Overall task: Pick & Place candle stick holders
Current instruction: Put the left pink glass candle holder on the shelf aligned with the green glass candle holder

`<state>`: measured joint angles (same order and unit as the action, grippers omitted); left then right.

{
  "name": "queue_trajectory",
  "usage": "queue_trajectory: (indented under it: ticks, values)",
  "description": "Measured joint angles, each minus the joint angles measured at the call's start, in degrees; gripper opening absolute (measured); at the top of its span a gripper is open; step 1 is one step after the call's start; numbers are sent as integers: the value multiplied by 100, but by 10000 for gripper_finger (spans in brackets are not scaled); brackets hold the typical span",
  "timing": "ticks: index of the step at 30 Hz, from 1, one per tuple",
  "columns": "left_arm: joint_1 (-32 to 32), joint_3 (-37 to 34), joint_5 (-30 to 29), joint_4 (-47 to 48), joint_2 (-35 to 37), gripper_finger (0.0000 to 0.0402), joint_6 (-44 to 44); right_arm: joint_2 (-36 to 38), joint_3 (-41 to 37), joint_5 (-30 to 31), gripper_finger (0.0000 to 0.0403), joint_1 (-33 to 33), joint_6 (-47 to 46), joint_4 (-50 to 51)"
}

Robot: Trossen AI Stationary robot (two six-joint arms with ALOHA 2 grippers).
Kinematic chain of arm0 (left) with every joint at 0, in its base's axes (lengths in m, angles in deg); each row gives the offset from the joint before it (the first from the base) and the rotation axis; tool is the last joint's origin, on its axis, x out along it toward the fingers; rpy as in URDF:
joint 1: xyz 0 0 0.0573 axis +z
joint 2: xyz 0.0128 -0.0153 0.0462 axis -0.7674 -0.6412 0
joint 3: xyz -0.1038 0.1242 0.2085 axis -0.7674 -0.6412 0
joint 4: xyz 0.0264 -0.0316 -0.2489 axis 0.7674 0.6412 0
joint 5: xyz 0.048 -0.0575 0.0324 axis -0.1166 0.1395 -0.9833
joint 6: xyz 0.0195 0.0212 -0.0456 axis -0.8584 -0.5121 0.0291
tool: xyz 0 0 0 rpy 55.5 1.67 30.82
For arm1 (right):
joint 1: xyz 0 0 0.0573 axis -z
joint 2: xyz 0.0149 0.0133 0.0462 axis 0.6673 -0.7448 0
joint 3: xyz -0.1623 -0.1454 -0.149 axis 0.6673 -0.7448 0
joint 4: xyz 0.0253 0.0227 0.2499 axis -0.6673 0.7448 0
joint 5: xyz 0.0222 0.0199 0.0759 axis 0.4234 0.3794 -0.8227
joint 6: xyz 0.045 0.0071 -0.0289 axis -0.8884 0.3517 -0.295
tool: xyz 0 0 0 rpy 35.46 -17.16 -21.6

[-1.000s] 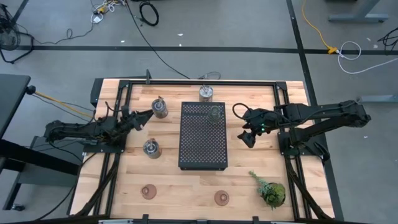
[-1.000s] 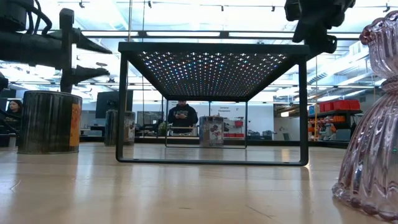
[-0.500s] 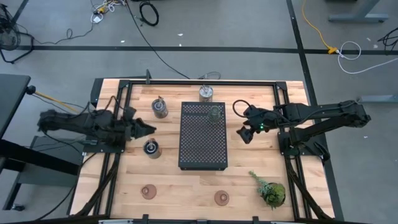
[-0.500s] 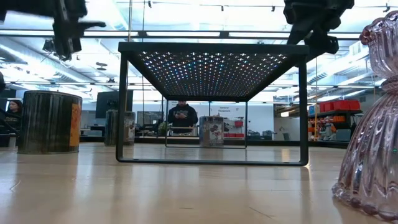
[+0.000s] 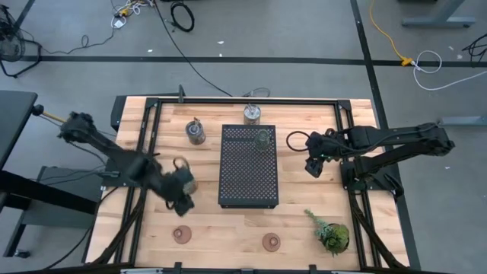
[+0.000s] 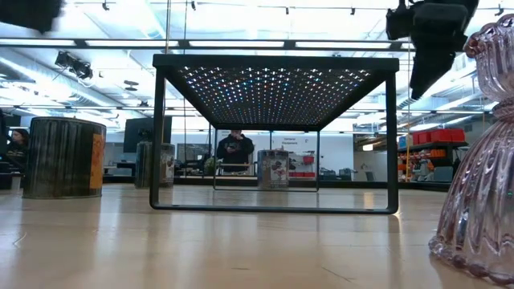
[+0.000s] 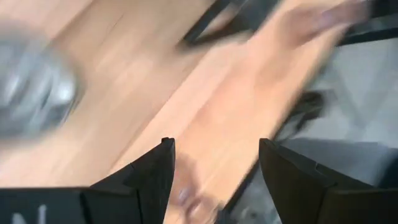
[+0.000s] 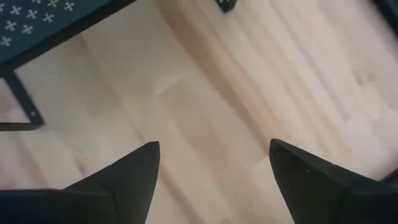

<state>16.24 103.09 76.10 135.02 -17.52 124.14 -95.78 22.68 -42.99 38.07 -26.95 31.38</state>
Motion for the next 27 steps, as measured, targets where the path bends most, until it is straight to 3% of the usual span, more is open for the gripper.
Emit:
queue_trajectory:
  ticks: [5,11,17,22,27]
  values:
    - [-865,392,446,215,-1014,236,1757,33,0,211,302,0,359,-34]
    - [-1348,915,596,114,-1777,236,2626,36,0,280,302,-2,539,-217]
    - [-1423,1175,651,358,-2294,236,2880,36,0,285,302,-2,684,-354]
    - [-1351,1175,1236,468,-2613,236,2976,36,0,272,302,-3,685,-354]
    - [-1321,1173,1067,539,-2675,236,2884,36,0,276,302,-7,686,-360]
